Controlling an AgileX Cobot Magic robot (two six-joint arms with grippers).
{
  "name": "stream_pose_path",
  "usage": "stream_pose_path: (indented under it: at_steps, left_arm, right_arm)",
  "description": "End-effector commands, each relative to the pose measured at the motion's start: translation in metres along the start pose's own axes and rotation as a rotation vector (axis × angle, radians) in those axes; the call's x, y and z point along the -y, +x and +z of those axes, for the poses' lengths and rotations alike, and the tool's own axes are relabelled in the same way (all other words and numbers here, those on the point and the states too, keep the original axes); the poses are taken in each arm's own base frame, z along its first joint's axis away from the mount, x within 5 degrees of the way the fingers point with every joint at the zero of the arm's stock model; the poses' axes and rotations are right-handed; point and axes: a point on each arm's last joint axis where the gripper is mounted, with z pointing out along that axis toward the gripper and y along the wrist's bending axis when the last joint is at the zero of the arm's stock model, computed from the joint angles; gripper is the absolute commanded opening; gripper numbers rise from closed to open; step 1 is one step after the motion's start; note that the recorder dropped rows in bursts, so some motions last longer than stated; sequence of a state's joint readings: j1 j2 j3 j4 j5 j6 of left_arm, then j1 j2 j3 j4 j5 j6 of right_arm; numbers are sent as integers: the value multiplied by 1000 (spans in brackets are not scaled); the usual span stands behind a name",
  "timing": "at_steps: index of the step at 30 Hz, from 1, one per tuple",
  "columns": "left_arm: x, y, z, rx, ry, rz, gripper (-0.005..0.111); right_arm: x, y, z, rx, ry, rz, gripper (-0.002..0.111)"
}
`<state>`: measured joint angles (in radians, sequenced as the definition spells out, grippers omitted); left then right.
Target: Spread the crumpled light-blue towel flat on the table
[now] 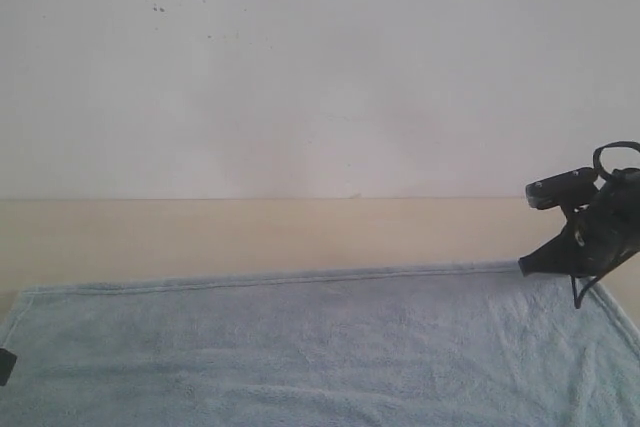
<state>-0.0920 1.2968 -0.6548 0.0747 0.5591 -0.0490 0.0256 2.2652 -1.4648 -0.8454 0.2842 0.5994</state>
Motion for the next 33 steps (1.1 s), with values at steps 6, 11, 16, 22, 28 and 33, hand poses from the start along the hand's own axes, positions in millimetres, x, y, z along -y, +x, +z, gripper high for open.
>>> stream_pose_path:
  at_steps: [6,11,16,22,28,33]
  left_arm:
    - [0,-1,-3,30,6,-9,4]
    - [1,-7,-21,157,15,-3,4]
    - [0,-9,-40,260,13,-4,4]
    - [-1,-9,-58,350,17,-12,4]
    - [-1,-4,-82,449,22,-24,4]
    - [-1,5,-108,553,44,-53,4]
  right_arm:
    - [12,-17,-2,7,59,62,0]
    - [22,-30,-19,69,58,258,0]
    - [33,-49,-49,149,66,247,0]
    - [51,-75,-107,253,54,361,0]
    - [61,-86,-167,333,22,348,0]
    - [61,-71,-215,464,-30,332,0]
